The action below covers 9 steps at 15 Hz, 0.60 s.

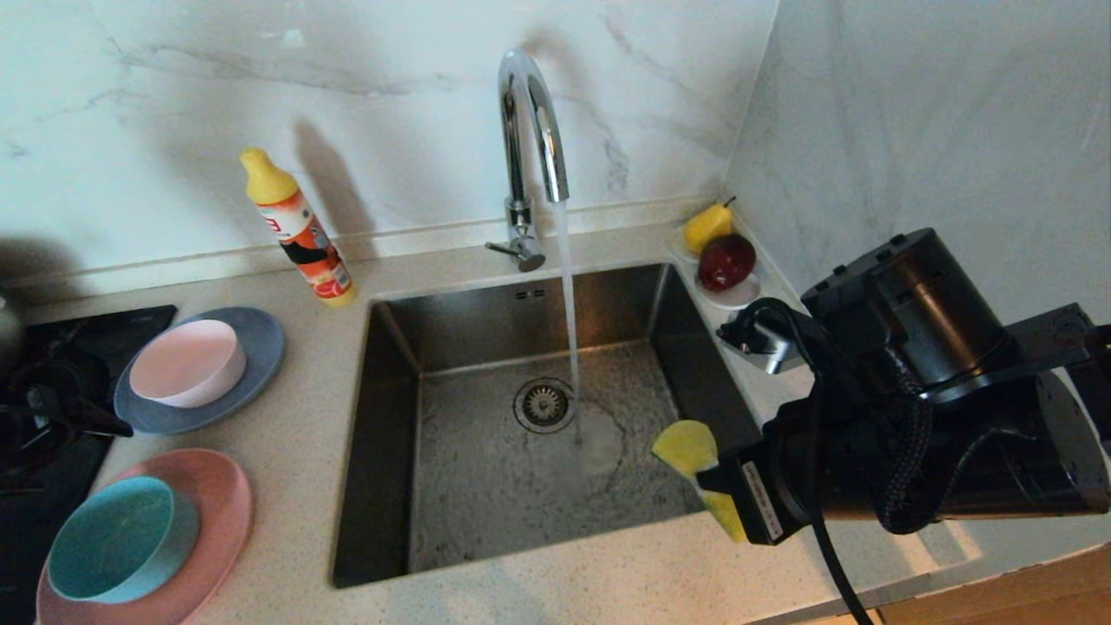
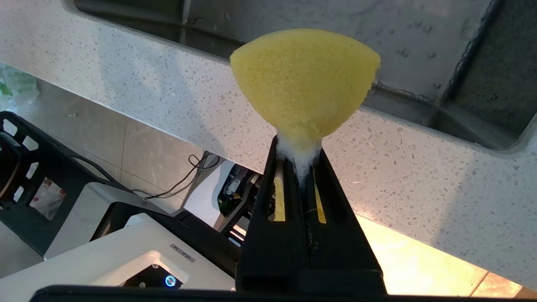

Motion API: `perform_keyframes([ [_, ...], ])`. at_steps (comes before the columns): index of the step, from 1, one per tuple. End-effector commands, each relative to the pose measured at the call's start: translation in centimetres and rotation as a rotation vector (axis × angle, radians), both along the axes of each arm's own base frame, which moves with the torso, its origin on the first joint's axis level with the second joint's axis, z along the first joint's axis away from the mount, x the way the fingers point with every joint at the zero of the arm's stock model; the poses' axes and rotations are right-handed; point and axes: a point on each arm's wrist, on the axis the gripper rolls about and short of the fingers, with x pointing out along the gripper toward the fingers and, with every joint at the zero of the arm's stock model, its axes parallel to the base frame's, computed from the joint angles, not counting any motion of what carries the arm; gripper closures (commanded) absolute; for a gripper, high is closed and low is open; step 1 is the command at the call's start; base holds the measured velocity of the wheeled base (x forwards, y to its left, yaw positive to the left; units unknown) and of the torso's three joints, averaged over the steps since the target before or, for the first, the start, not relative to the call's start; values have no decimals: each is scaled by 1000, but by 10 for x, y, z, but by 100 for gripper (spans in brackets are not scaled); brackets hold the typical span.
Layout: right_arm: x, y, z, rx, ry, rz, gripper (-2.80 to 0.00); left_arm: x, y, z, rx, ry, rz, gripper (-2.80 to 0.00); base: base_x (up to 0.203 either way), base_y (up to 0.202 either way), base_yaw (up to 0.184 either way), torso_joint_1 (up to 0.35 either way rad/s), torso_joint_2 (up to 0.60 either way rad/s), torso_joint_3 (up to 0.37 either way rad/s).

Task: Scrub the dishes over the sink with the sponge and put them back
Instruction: Pick up a bowl and the sponge

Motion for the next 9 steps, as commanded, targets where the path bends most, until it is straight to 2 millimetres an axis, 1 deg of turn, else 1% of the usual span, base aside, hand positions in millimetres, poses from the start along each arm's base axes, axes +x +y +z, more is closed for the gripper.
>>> perform_keyframes([
  [1, 0, -1, -1, -2, 4, -4, 0, 2, -2, -4, -16, 10, -6, -280, 0, 0, 0, 0, 0, 0],
  [6, -1, -2, -3, -5, 8, -6, 0, 10, -6, -8, -61, -5, -23, -280, 0, 0, 0, 0, 0, 0],
  [9, -1, -3, -2, -5, 5, -7, 0, 17, -2, -11, -48, -35, -12, -280, 0, 0, 0, 0, 0, 0],
])
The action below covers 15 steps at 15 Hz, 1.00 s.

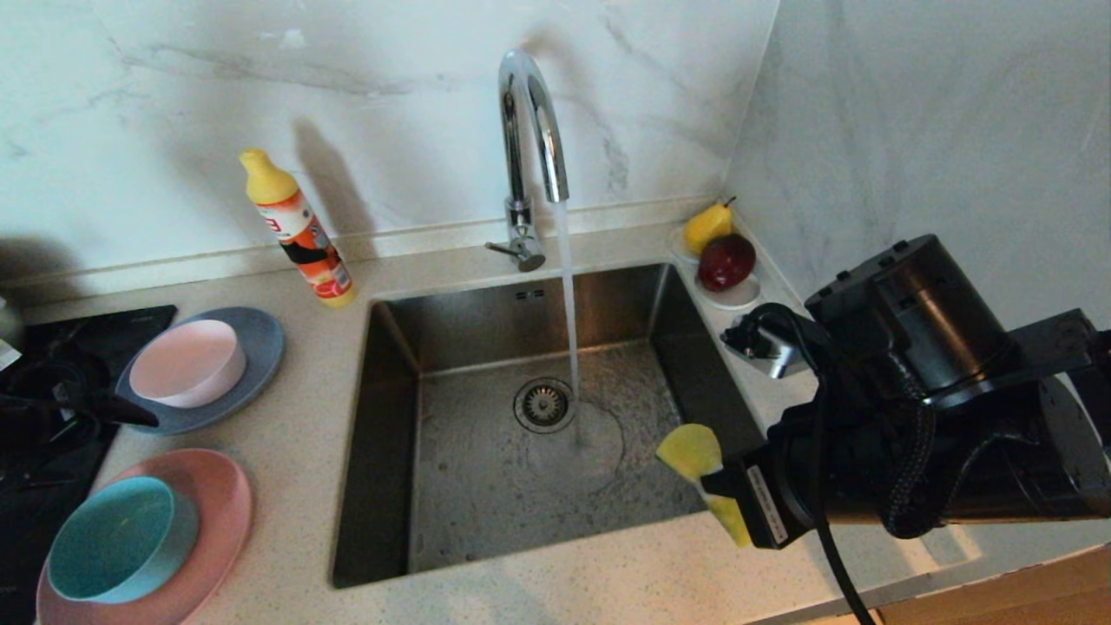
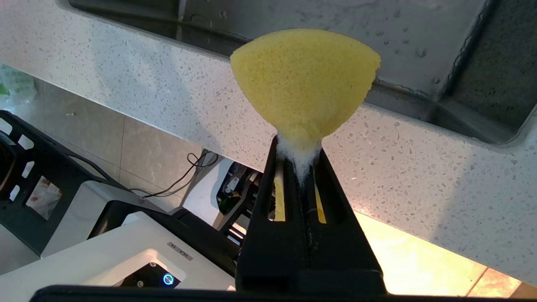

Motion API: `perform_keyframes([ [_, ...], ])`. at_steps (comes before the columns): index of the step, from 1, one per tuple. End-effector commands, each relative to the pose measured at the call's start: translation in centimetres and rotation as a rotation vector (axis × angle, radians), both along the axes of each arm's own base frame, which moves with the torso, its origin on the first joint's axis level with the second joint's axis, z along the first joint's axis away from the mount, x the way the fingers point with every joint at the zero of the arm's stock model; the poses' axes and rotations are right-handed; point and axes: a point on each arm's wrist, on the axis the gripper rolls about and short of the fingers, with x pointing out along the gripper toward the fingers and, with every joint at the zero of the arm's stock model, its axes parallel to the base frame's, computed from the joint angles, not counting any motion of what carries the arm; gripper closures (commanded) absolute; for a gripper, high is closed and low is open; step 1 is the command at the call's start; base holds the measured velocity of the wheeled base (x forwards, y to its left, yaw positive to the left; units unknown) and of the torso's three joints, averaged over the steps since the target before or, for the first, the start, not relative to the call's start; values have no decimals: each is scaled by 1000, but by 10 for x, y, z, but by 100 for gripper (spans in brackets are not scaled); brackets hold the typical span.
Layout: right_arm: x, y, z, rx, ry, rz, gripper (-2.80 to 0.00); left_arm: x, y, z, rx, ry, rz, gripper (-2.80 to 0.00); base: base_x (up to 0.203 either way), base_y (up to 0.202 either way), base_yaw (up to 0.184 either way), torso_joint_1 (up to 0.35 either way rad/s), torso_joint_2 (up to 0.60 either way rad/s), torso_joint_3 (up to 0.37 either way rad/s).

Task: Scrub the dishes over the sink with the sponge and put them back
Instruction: Pick up a bowl and the sponge

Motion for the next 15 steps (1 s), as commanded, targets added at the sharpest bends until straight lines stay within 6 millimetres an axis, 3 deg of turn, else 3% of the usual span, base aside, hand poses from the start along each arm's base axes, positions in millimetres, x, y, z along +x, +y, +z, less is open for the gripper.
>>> perform_keyframes([
  [1, 0, -1, 0, 1, 0, -5, 0, 4, 2, -3, -5, -2, 3, -280, 0, 0, 0, 0, 0, 0],
  [10, 1, -3, 0, -4, 2, -10, 0, 15, 9, 7, -20, -97, 61, -280, 0, 0, 0, 0, 0, 0],
  [15, 2, -2, -1, -4, 1, -11, 0, 35, 1, 10, -10, -112, 25, -280, 0, 0, 0, 0, 0, 0],
])
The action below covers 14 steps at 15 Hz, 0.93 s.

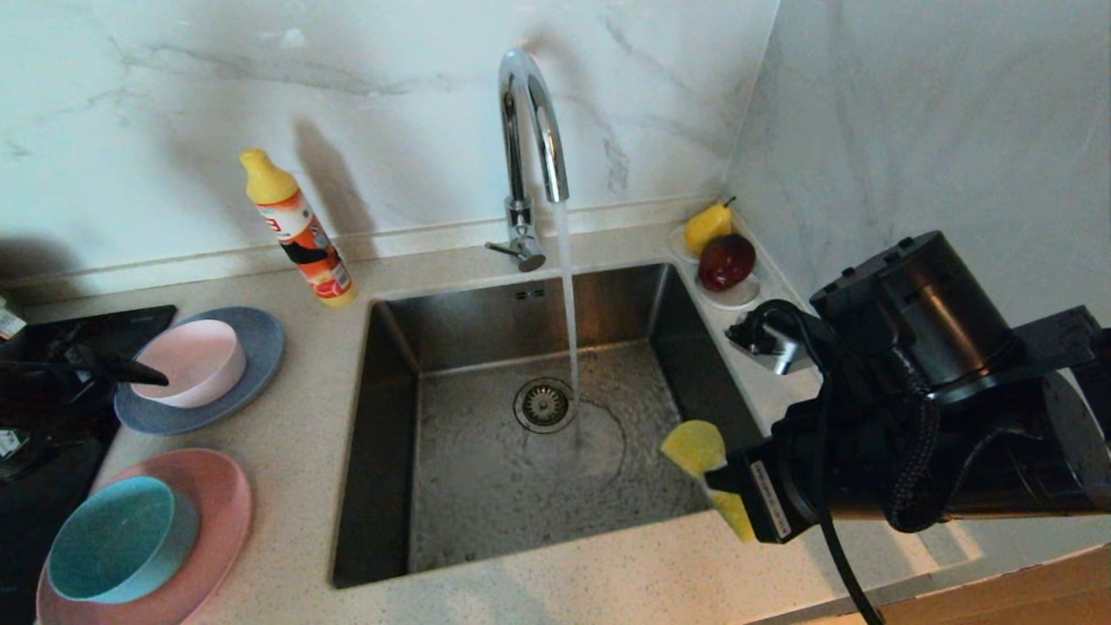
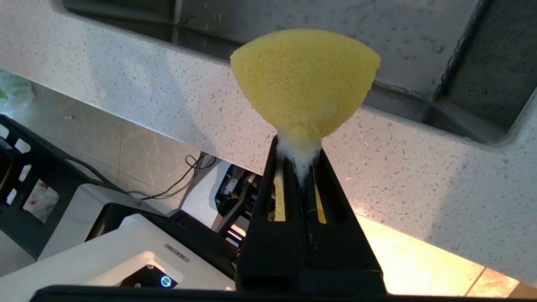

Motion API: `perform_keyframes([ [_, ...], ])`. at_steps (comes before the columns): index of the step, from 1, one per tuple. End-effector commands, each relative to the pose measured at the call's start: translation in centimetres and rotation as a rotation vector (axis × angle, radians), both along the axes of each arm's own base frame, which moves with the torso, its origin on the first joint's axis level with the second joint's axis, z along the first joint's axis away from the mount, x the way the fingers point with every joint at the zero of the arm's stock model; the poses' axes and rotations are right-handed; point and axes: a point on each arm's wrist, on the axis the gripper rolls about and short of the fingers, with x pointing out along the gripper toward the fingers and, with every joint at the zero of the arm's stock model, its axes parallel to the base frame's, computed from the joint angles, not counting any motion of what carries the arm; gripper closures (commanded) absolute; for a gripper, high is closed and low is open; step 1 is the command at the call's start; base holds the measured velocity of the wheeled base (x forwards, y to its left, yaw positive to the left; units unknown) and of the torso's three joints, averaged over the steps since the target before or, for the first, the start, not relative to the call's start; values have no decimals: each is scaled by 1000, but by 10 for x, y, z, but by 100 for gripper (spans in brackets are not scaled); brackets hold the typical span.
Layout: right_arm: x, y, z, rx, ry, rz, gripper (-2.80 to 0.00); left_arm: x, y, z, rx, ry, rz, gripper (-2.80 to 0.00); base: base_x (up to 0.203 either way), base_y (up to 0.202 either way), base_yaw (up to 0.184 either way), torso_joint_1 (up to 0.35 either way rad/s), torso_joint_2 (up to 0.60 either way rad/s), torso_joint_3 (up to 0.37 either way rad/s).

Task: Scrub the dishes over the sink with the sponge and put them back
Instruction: Pick up a bowl and the sponge

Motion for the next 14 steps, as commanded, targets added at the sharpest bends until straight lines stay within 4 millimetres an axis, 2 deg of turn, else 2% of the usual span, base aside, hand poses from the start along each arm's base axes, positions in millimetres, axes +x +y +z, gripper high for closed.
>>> perform_keyframes([
  [1, 0, 0, -1, -3, 4, -2, 0, 11, -4, 1, 14, -2, -19, -280, 0, 0, 0, 0, 0, 0],
  [4, 0, -1, 1, 1, 0, -5, 0, 23, -4, 1, 67, 17, 3, -280, 0, 0, 0, 0, 0, 0],
  [10, 2, -7, -1, -4, 4, -27, 0, 32, 2, -1, 144, 42, -7, -280, 0, 0, 0, 0, 0, 0],
  [14, 2, -8, -1, -5, 3, -27, 0, 42, -7, 0, 150, 33, -43, -280, 0, 0, 0, 0, 0, 0],
])
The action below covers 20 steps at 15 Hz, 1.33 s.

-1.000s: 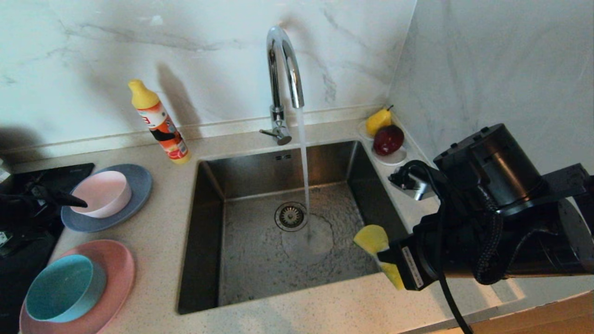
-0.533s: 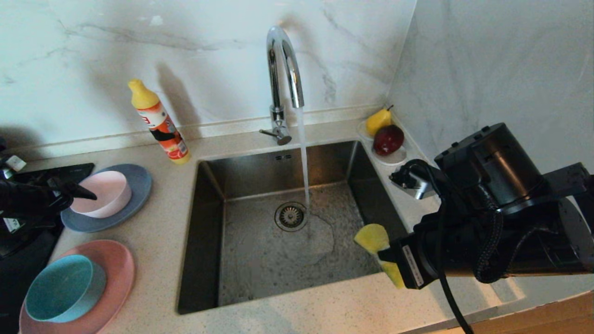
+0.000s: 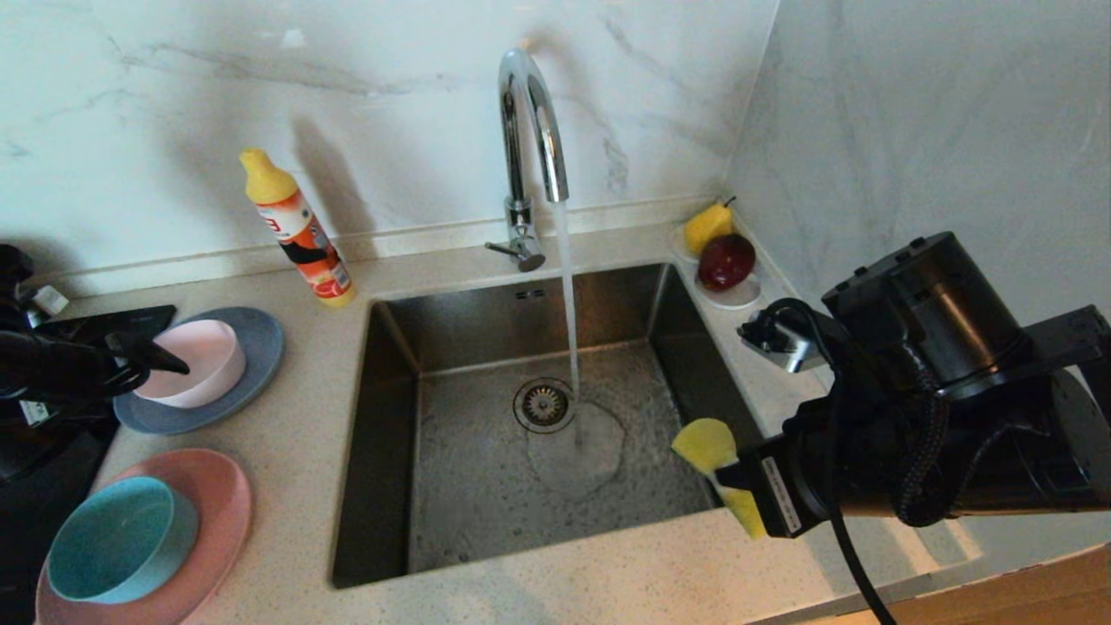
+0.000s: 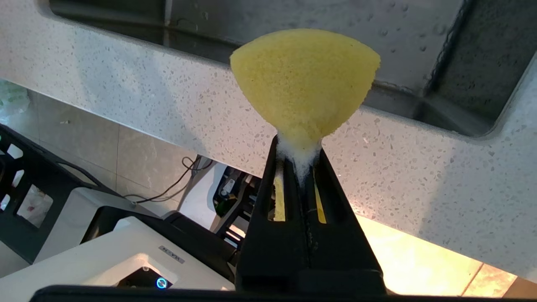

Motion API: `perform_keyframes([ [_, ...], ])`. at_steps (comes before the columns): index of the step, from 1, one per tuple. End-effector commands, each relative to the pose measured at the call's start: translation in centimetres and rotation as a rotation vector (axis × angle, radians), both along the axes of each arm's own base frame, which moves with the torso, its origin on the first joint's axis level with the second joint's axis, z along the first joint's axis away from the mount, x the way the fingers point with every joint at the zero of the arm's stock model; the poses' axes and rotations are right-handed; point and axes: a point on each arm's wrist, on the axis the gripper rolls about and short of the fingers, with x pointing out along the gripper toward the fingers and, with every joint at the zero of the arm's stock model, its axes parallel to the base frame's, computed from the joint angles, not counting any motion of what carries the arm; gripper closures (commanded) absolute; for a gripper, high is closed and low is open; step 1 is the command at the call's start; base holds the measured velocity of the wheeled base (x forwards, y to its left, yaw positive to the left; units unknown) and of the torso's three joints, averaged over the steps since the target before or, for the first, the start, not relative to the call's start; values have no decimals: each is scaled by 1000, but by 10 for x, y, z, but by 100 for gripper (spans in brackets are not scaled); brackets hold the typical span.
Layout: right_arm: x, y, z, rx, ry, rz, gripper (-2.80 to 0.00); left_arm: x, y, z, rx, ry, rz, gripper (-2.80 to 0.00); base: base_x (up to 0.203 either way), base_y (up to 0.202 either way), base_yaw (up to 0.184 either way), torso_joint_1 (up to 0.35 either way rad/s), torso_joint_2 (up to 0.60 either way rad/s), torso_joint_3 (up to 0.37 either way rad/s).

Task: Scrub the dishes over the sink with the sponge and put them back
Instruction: Pick up a bowl and the sponge

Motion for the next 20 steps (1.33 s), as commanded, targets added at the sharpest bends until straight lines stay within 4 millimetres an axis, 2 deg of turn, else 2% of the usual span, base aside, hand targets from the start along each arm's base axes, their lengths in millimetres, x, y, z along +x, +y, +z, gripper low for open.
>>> perform_keyframes([
  [1, -1, -1, 0, -1, 1, 0, 0, 6, -6, 0, -2, -1, -21, -280, 0, 0, 0, 0, 0, 0],
  [5, -2, -2, 1, -1, 1, -3, 0, 14, -13, -7, 18, 19, -25, -280, 0, 0, 0, 0, 0, 0],
  [9, 0, -4, -2, -4, 5, -11, 0, 18, -12, -14, 15, 35, -27, -280, 0, 0, 0, 0, 0, 0],
  [20, 2, -3, 0, 1, 2, -11, 0, 20, -5, -13, 49, 40, -9, -280, 0, 0, 0, 0, 0, 0],
])
